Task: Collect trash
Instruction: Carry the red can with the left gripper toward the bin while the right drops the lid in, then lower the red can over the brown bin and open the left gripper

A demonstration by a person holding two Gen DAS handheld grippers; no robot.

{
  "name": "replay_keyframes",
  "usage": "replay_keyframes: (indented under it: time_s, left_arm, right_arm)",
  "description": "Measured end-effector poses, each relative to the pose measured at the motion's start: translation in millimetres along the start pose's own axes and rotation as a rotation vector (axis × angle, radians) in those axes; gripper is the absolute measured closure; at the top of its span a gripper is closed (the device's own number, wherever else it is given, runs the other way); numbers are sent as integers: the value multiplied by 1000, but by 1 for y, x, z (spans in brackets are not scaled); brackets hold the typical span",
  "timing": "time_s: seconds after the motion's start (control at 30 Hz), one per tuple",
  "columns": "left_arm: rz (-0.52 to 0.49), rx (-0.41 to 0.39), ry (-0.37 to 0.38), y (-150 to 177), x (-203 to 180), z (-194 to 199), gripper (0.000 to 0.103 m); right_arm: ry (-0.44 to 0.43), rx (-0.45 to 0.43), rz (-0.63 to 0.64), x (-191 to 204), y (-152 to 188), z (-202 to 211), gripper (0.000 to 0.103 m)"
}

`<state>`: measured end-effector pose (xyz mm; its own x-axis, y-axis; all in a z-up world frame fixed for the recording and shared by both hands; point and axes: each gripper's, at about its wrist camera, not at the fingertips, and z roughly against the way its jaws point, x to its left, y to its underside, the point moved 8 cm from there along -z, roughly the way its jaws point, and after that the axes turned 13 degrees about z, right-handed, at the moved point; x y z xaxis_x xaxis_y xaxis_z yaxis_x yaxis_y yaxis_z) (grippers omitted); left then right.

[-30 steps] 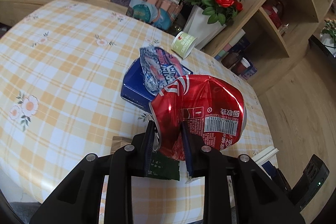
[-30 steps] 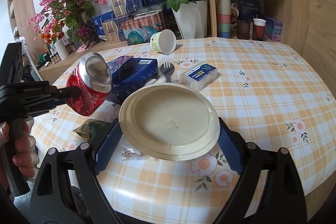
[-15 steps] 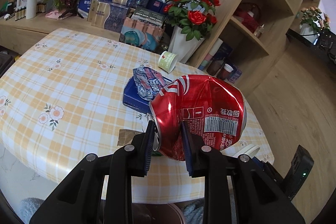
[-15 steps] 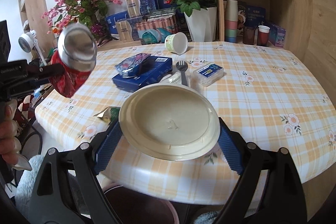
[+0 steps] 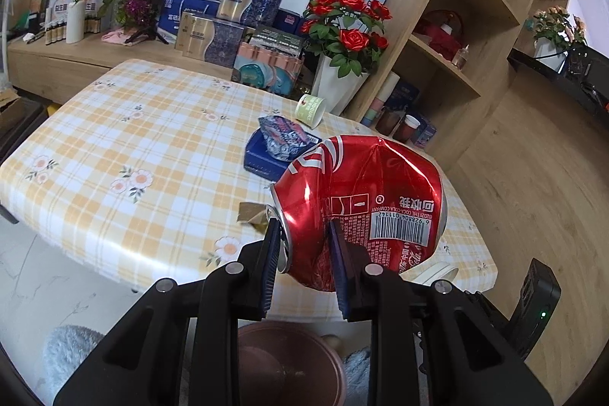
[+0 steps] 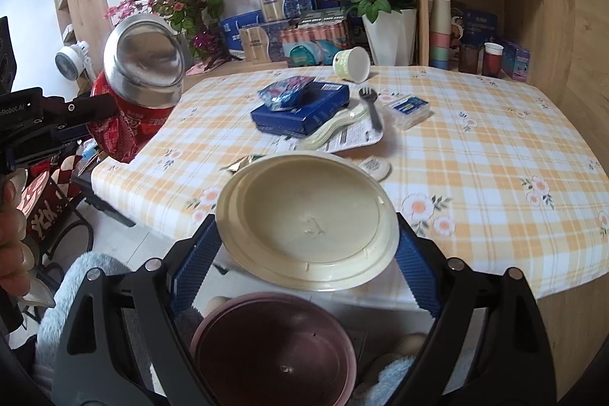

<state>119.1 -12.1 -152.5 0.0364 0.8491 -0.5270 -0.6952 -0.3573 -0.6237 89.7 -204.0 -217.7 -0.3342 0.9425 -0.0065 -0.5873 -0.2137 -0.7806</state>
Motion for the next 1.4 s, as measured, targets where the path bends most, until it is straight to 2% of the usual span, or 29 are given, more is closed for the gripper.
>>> replay_keyframes:
  time_s: [0.2,0.37,0.6,0.83,0.93,1.03,1.27,1.4]
  left_arm:
    - [6,-9,-31,14,22,27,78]
    - [43,-7,-28,28,34,43,78]
    - [90,17,-21,43,41,44,78]
    - [101,52,-44,55,45,26,78]
    - [96,70,-55,62,46,19,78]
    - [87,83,-63,68,46,13,78]
    - [59,125,-75,87,44,-1,78]
    - [25,148,-80,99,40,-8,78]
  right_arm:
    - [-35,38,33,25,20,5,16]
    - [-59,55,49,43,29,10,15]
    - [-90,64,83,58,32,13,14]
    - [-97,87,81,62,40,3,10]
    - [-48,67,63,52,38,4,9]
    - [37,29,23,33,35,9,6]
    - [283,-78,-104,-25,33,38,6]
    - [347,-111,-157,-45,34,48,6]
